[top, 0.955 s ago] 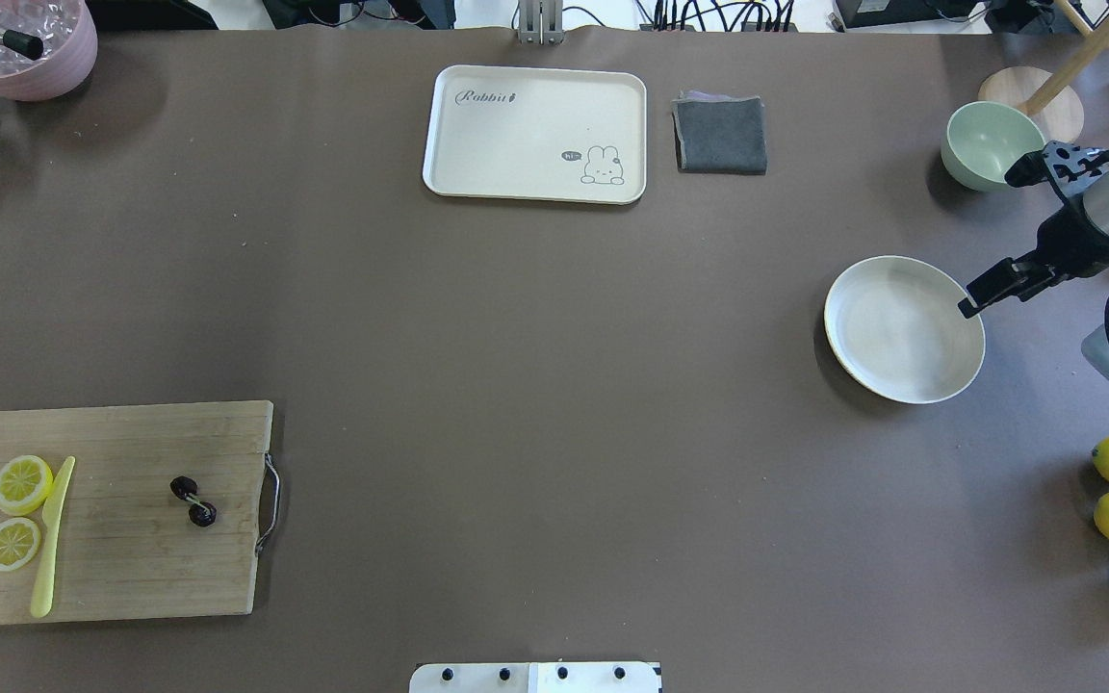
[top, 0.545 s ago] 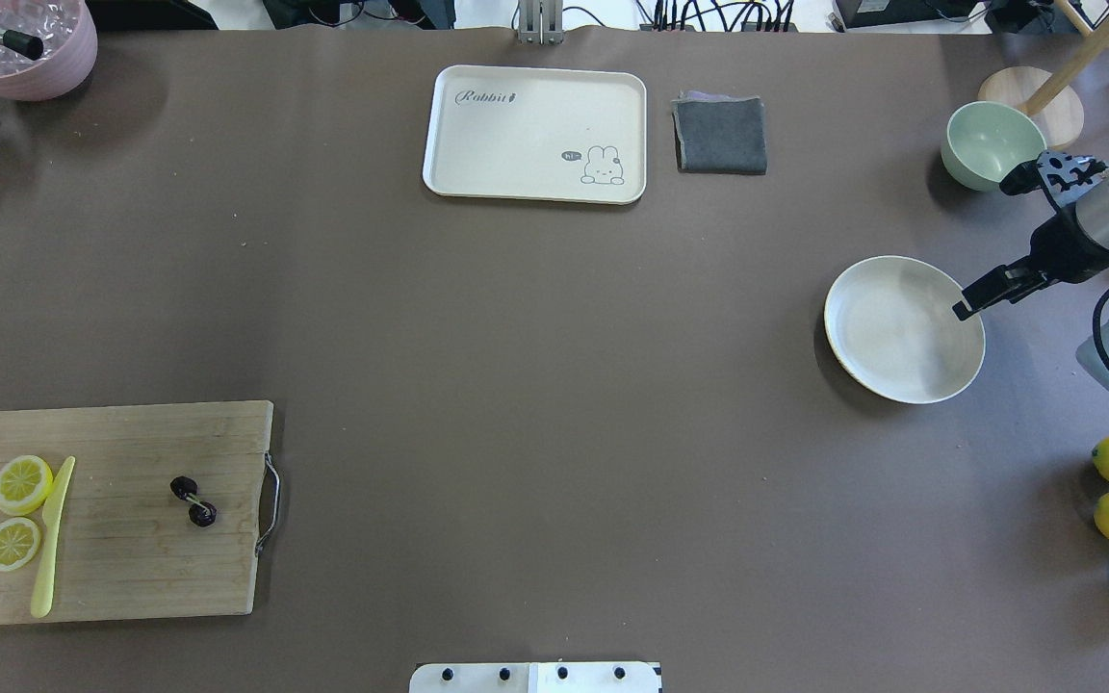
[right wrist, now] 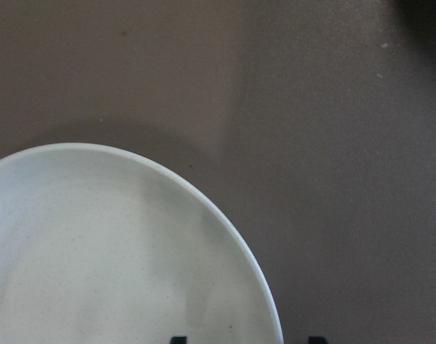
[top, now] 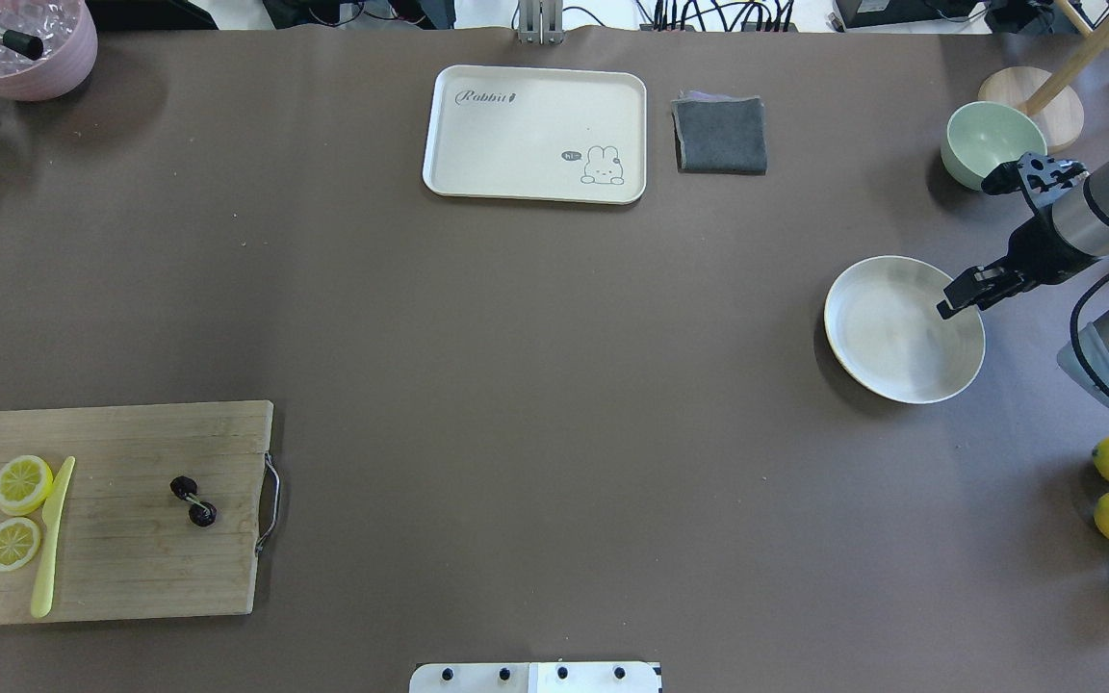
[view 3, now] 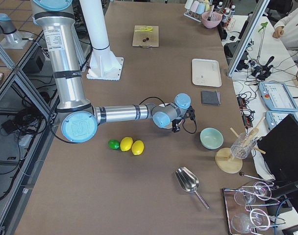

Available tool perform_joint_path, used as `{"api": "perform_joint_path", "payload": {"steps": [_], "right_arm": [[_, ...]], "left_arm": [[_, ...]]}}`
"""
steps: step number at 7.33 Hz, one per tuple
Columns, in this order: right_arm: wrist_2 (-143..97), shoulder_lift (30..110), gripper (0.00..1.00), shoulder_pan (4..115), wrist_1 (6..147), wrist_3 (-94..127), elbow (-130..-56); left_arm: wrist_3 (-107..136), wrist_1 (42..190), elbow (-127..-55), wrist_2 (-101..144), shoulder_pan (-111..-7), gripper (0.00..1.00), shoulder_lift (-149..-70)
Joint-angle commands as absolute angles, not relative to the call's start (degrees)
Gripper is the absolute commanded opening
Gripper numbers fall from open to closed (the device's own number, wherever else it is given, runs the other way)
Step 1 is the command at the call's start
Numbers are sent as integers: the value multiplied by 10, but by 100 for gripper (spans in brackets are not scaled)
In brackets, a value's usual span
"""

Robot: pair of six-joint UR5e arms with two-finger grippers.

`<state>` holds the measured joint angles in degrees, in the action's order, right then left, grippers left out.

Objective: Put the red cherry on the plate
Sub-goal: 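Drag the white plate with the right gripper toward the table centre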

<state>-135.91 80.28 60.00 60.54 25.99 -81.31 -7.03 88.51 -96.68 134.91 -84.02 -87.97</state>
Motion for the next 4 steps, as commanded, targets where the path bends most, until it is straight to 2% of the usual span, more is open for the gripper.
{"api": "perform_joint_path", "payload": {"steps": [1, 2, 3, 4], "right_arm": [[-1359, 803, 36, 599, 605, 261, -811], [-1359, 805, 13, 600, 606, 262, -811], [-1360, 805, 0, 600, 606, 263, -813], [-1361, 804, 0, 601, 605, 268, -815]], "left_arm": [[-70, 885, -967, 1349, -840, 98, -880], [-70, 885, -968, 1350, -840, 98, -880], [-70, 885, -969, 1350, -841, 98, -880], [-72, 886, -969, 1350, -841, 98, -879]]}}
